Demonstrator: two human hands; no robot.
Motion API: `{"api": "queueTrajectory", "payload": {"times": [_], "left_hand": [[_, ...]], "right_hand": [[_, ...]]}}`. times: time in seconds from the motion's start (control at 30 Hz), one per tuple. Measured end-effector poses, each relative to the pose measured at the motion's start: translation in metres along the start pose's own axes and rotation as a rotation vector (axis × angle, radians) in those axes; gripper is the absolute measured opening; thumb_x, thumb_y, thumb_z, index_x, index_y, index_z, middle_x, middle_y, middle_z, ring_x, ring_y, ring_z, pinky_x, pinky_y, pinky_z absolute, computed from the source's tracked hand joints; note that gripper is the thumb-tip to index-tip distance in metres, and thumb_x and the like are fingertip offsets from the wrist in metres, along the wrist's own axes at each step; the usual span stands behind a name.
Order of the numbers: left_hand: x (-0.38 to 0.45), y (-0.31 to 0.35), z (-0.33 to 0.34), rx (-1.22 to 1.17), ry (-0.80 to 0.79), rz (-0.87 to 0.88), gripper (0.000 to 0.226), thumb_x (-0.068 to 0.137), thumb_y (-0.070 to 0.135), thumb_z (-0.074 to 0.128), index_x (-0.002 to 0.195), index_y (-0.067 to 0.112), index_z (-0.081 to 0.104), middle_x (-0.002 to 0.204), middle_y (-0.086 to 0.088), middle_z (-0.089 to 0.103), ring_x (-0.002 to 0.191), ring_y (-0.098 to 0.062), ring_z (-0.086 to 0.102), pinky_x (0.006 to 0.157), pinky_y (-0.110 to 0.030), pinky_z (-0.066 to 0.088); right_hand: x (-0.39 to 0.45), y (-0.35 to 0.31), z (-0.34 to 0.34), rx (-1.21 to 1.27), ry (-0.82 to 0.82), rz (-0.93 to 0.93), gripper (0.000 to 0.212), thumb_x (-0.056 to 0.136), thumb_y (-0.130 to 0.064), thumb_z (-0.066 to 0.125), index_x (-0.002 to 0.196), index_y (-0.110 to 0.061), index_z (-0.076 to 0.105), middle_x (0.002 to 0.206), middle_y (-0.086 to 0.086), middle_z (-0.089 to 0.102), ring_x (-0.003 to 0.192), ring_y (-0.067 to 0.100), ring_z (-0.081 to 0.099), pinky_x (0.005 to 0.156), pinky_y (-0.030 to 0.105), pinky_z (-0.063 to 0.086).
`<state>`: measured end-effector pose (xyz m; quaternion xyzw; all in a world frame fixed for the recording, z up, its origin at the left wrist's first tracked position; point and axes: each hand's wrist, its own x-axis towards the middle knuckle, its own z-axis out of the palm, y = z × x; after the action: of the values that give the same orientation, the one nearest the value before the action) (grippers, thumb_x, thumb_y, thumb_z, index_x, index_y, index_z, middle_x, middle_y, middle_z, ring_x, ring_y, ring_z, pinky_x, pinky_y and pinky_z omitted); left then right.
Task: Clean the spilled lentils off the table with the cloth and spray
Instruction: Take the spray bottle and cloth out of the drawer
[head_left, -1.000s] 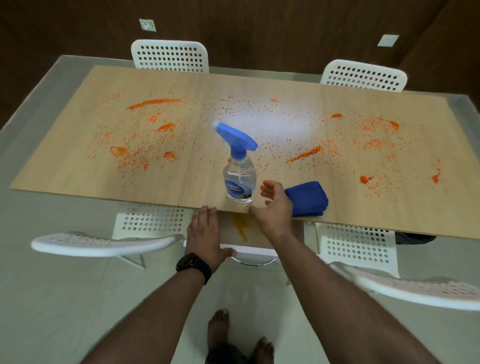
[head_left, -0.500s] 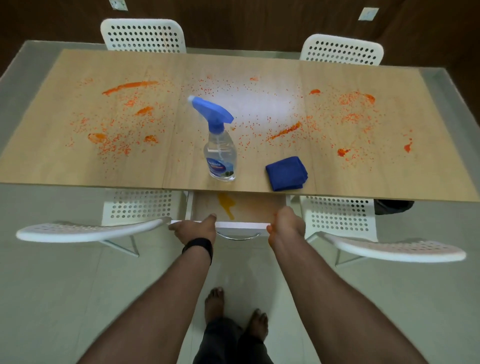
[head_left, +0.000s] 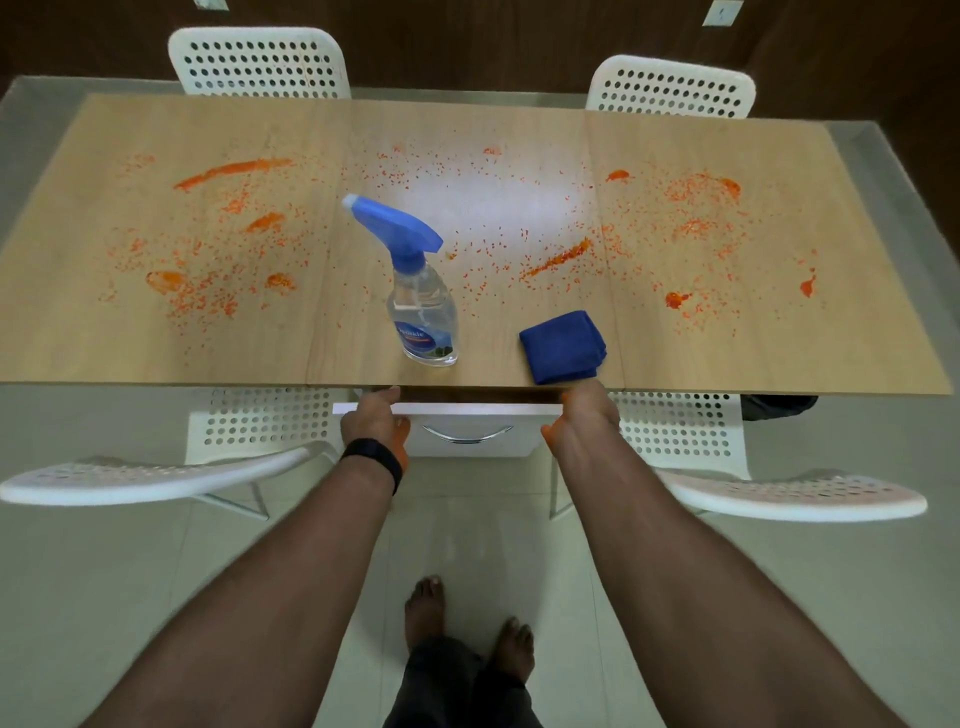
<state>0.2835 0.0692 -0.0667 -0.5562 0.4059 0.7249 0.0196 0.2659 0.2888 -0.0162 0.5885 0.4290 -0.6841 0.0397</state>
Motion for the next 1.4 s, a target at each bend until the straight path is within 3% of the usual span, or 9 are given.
{"api": "queueTrajectory", "payload": {"times": [0.17,0.37,0.47,0.53,0.77,0.9,1.07,1.23,1.4], "left_hand": [[0.009,0.009,0.014,0.013,-0.068,0.021,0.015,0.084,-0.006,0.069,0.099,-0.002,0.069,0.086,-0.010,0.057,0.086,-0.025,0.060,0.093,-0.042,0.060],[0.011,0.015,0.021,0.116,-0.090,0.122,0.022,0.085,-0.018,0.063,0.104,-0.011,0.070,0.087,-0.012,0.063,0.082,-0.021,0.063,0.067,-0.022,0.061],[0.010,0.017,0.019,0.053,-0.079,0.085,0.020,0.082,-0.017,0.065,0.101,-0.010,0.069,0.094,-0.015,0.064,0.088,-0.025,0.064,0.080,-0.029,0.062],[0.012,0.017,0.020,0.091,-0.078,0.075,0.024,0.083,-0.008,0.072,0.107,-0.007,0.068,0.100,-0.017,0.066,0.090,-0.026,0.066,0.088,-0.034,0.061],[-0.020,0.012,0.024,0.980,0.035,0.485,0.024,0.074,0.020,0.074,0.087,0.000,0.073,0.078,-0.010,0.075,0.071,-0.027,0.072,0.074,-0.040,0.064],[-0.034,0.006,0.017,1.382,-0.012,0.879,0.035,0.087,0.022,0.072,0.117,0.004,0.069,0.120,-0.014,0.066,0.114,-0.034,0.060,0.093,-0.038,0.049],[-0.021,0.003,0.004,1.675,-0.163,0.930,0.069,0.088,0.030,0.075,0.148,0.007,0.049,0.162,-0.013,0.038,0.151,-0.028,0.031,0.119,-0.041,0.034],[-0.020,0.011,-0.005,1.701,-0.247,0.909,0.082,0.086,0.034,0.077,0.156,0.011,0.041,0.169,-0.008,0.026,0.156,-0.022,0.024,0.124,-0.038,0.030],[-0.026,0.034,-0.015,1.647,-0.393,0.836,0.080,0.089,0.034,0.078,0.157,0.014,0.042,0.170,-0.006,0.027,0.154,-0.021,0.029,0.122,-0.029,0.024]], "right_hand": [[0.006,-0.004,0.012,0.083,-0.116,0.012,0.038,0.093,-0.002,0.044,0.125,-0.007,0.064,0.120,0.006,0.067,0.112,0.024,0.062,0.111,0.050,0.049],[0.024,-0.009,0.006,0.155,-0.182,-0.023,0.043,0.075,0.016,0.040,0.098,-0.009,0.066,0.089,0.007,0.061,0.083,0.024,0.055,0.101,0.044,0.055],[0.026,-0.007,-0.005,0.106,-0.221,-0.021,0.032,0.077,0.018,0.041,0.082,-0.007,0.061,0.067,0.006,0.055,0.058,0.018,0.055,0.102,0.047,0.056],[0.026,-0.006,-0.007,-0.013,-0.232,-0.052,0.027,0.081,0.011,0.047,0.092,-0.005,0.066,0.076,0.008,0.063,0.072,0.024,0.072,0.099,0.045,0.058],[0.012,-0.024,-0.006,-0.546,0.050,-0.487,0.028,0.080,-0.015,0.063,0.104,-0.002,0.057,0.097,0.012,0.067,0.072,0.022,0.068,0.054,0.027,0.047],[0.024,-0.033,0.001,-0.776,0.107,-0.676,0.061,0.078,-0.032,0.082,0.122,-0.004,0.051,0.119,0.010,0.056,0.092,0.028,0.065,0.067,0.035,0.052],[0.038,-0.036,0.011,-0.813,0.029,-0.585,0.055,0.074,-0.031,0.089,0.114,-0.009,0.058,0.105,0.005,0.066,0.082,0.021,0.064,0.064,0.032,0.050],[0.036,-0.026,0.004,-0.551,-0.060,-0.456,0.024,0.076,-0.020,0.085,0.090,-0.011,0.068,0.086,0.001,0.070,0.068,0.014,0.062,0.056,0.028,0.050],[0.011,0.009,-0.007,-0.268,-0.247,-0.352,0.022,0.078,-0.005,0.082,0.094,-0.012,0.068,0.099,0.004,0.072,0.094,0.023,0.069,0.085,0.045,0.064]]}}
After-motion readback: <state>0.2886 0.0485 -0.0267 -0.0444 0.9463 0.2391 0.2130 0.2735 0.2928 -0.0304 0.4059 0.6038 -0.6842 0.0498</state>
